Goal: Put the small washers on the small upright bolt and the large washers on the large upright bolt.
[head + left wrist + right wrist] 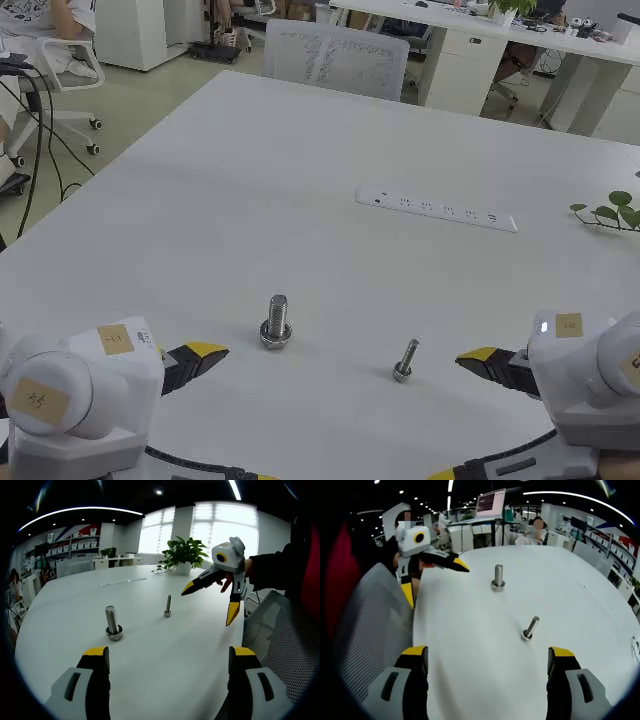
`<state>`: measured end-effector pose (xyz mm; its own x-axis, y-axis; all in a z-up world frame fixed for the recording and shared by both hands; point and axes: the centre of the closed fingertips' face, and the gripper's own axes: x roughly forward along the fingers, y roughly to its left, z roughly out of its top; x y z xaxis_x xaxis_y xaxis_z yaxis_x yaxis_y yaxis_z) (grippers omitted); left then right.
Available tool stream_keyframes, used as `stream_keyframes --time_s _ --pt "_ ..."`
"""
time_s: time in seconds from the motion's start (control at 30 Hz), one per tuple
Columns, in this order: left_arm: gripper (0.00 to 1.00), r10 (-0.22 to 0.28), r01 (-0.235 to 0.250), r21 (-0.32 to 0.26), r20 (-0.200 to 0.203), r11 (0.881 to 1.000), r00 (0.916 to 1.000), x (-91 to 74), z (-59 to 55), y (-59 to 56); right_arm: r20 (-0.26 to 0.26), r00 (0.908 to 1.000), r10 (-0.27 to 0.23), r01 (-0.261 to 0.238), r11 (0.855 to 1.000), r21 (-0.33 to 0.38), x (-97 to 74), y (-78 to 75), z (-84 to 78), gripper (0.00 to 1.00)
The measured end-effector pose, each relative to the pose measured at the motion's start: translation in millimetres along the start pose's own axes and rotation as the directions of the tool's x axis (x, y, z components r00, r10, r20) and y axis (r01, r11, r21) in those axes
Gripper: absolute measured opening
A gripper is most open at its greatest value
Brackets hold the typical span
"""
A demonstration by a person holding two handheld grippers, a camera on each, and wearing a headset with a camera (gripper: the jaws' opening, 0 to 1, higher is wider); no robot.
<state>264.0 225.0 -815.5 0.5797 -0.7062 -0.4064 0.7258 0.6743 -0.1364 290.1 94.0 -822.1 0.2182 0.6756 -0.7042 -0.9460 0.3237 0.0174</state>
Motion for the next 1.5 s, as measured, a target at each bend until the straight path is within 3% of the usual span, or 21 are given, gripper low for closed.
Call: stream_keyframes --time_s 0.27,0.5,0.57,0.7,0.73,0.87,0.93,1.0,1.13,1.2,1.5 --pt "1.0 -0.008 0.008 0.002 -0.001 1.0 1.0 -4.6 -0.4 -1.5 0.035 0.9994 -0.007 0.006 1.0 0.023 -4.2 14.0 -2.2 1.0" --pt "1.0 -0.009 0.009 -0.005 0.008 1.0 0.9999 -11.0 0.1 -1.3 0.126 0.9918 -0.02 0.015 0.999 0.041 -11.6 21.5 1.4 1.0" --pt "1.0 -0.013 0.013 -0.01 0.009 1.0 0.9999 -11.9 0.8 -2.3 0.132 0.9911 -0.018 0.013 0.999 0.043 -13.5 23.2 -0.7 1.0" --pt "1.0 -0.021 0.021 -0.012 0.016 1.0 0.9997 -13.4 1.2 -3.7 0.181 0.9833 -0.017 0.008 0.999 0.046 -17.0 27.6 -0.7 1.0" --pt "1.0 -0.024 0.024 -0.015 0.019 1.0 0.9995 -14.0 1.4 -4.3 0.22 0.9754 -0.017 0.008 0.999 0.039 -18.4 28.4 3.3 1.0" --pt "1.0 -0.03 0.033 -0.053 0.061 0.998 0.9977 -18.7 5.5 -5.1 0.259 0.9657 -0.014 0.004 0.999 0.041 -20.9 32.4 4.1 1.0" --pt "1.0 -0.025 0.028 -0.053 0.061 0.998 0.9978 -19.9 4.7 -3.9 0.276 0.9612 -0.014 0.001 0.999 0.047 -20.3 32.9 3.9 1.0" --pt "1.0 -0.023 0.026 -0.05 0.058 0.998 0.998 -20.4 3.3 -3.4 0.308 0.9511 -0.022 0.006 0.999 0.054 -20.2 31.9 6.2 1.0" --pt "1.0 -0.023 0.026 -0.047 0.06 0.999 0.9979 -20.9 1.6 -4.3 0.325 0.9454 -0.031 0.009 0.998 0.067 -18.1 29.7 4.1 1.0" --pt "1.0 -0.026 0.029 -0.049 0.064 0.998 0.9976 -21.1 0.0 -5.0 0.352 0.9352 -0.035 0.005 0.996 0.085 -18.4 28.2 6.1 1.0" --pt "1.0 -0.02 0.024 -0.068 0.049 0.997 0.9986 -21.1 -8.2 -2.9 0.356 0.9332 -0.046 0.014 0.995 0.094 -16.9 25.5 4.3 1.0"
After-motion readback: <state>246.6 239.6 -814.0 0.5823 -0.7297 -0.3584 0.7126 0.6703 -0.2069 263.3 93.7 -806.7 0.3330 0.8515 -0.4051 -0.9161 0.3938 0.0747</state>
